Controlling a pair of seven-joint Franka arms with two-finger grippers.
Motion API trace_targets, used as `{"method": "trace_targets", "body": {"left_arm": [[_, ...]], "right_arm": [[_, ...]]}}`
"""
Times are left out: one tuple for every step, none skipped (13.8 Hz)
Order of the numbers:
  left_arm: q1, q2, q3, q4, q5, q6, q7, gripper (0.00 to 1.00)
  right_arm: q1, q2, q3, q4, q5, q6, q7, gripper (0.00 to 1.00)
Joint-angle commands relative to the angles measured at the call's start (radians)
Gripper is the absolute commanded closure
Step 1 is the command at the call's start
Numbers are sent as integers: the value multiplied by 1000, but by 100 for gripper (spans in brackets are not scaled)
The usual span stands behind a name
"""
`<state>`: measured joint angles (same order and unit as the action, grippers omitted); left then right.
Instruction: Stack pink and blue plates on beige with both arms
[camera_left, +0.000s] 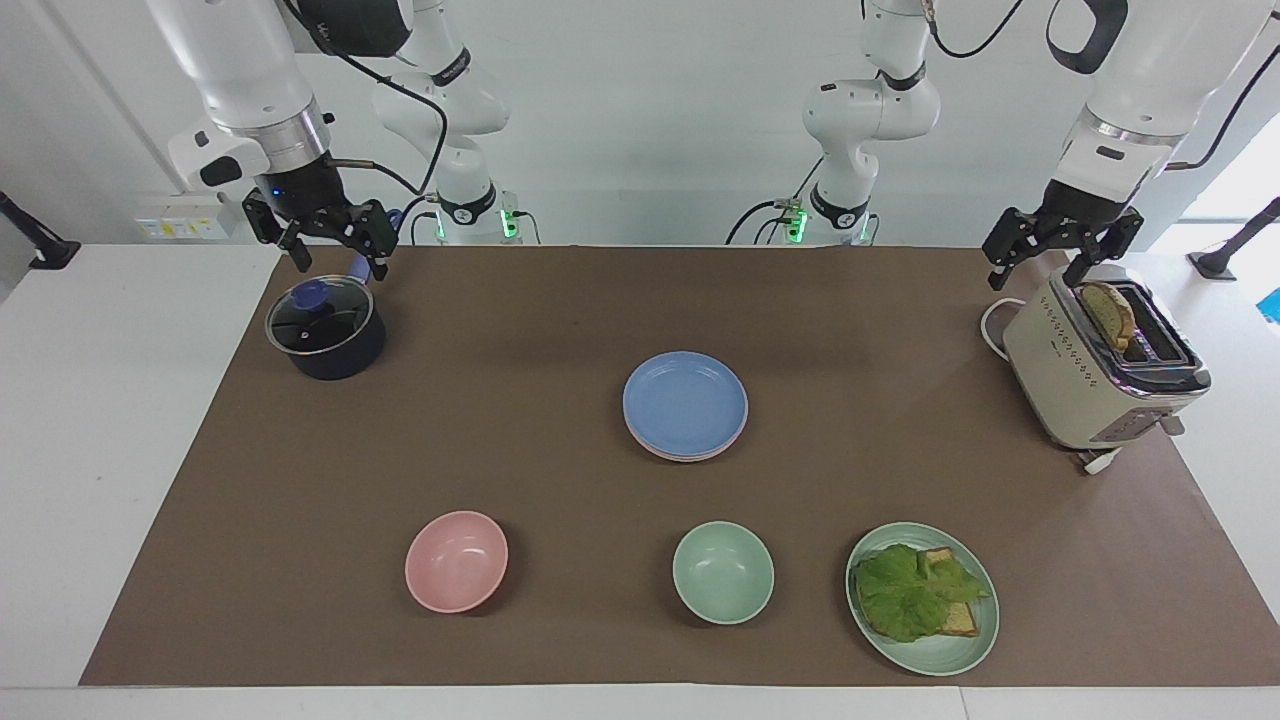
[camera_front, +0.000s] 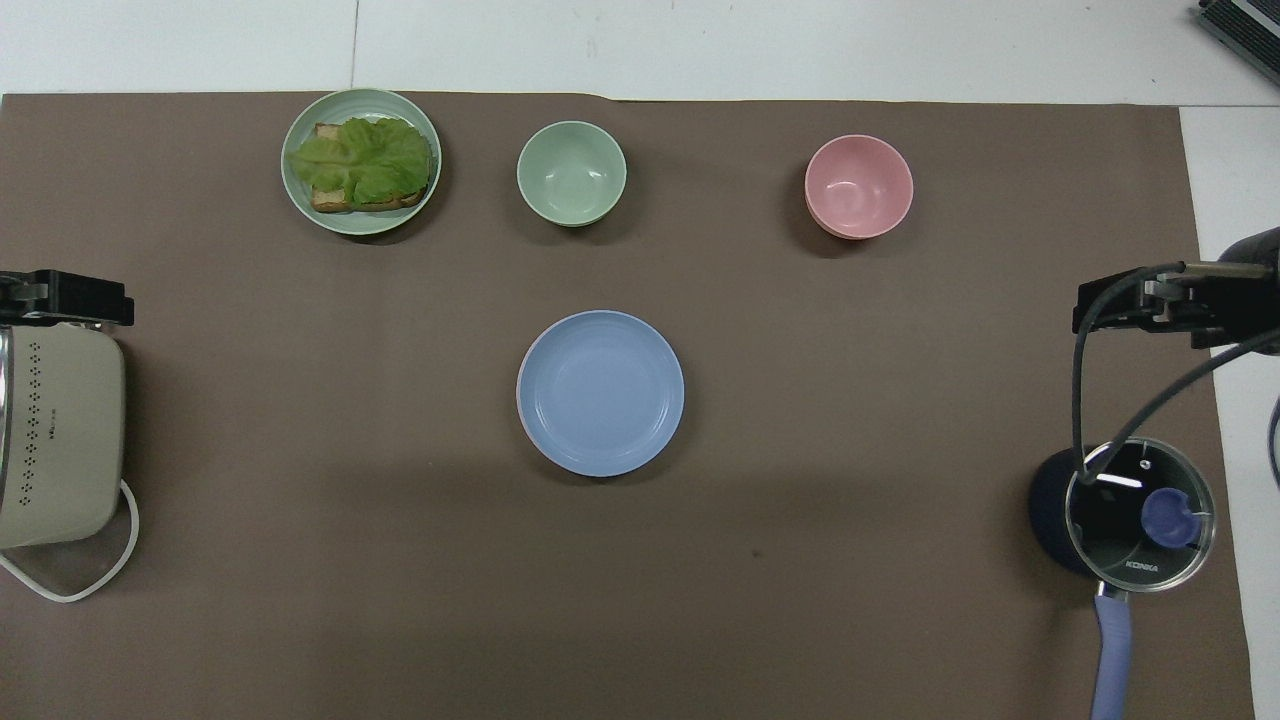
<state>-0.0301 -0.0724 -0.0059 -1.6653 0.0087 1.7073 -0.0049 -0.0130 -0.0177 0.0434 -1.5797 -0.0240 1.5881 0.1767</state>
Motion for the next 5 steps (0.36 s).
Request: {"method": "trace_targets", "body": {"left_arm": [[12,-7,-9,-1,16,-17,3,0],[12,-7,-9,-1,16,-17,3,0],[12,-7,-9,-1,16,-17,3,0],[12,-7,-9,-1,16,-17,3,0],[12,-7,-9,-1,16,-17,3,0]], "right_arm": [[-16,15,10,26,-4,-22,-23,0],[-15,15,10,24,-4,-22,-22,0],[-15,15,10,24,-2,-22,-23,0],[-15,15,10,24,-2,-22,-23,0],[-15,15,10,23,-2,-22,-23,0]]}}
